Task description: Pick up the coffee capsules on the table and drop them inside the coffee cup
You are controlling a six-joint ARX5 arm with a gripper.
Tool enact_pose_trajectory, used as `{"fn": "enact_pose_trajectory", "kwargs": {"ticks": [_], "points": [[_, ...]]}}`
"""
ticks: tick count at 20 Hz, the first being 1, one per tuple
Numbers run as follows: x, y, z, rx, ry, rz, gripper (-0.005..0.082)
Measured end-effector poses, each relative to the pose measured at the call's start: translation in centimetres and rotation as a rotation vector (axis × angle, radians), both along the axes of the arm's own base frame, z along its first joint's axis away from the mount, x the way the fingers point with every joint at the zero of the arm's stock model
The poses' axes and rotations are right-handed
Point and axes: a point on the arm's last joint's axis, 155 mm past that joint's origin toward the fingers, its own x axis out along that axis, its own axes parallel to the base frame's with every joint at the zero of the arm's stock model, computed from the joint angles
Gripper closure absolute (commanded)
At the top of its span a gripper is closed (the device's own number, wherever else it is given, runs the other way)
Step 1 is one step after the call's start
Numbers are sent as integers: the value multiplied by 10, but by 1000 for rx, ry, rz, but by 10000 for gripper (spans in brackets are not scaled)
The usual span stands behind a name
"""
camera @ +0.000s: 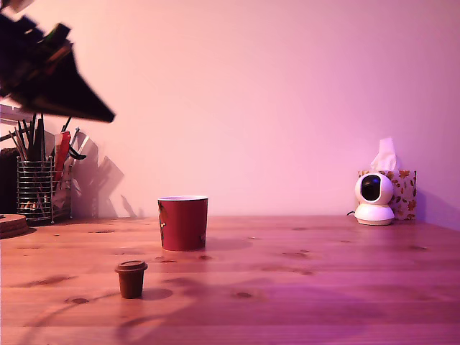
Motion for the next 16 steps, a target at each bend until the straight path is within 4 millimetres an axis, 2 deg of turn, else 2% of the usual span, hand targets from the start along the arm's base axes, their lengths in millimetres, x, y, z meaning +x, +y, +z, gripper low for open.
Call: {"fn": "enact_pose_trajectory", "kwargs": {"ticks": [2,8,16], "points": [[-5,1,-6,-22,10,7,789],[-29,7,-57,-33,134,25,789],[-54,16,-104,-33,277,61,789]]}}
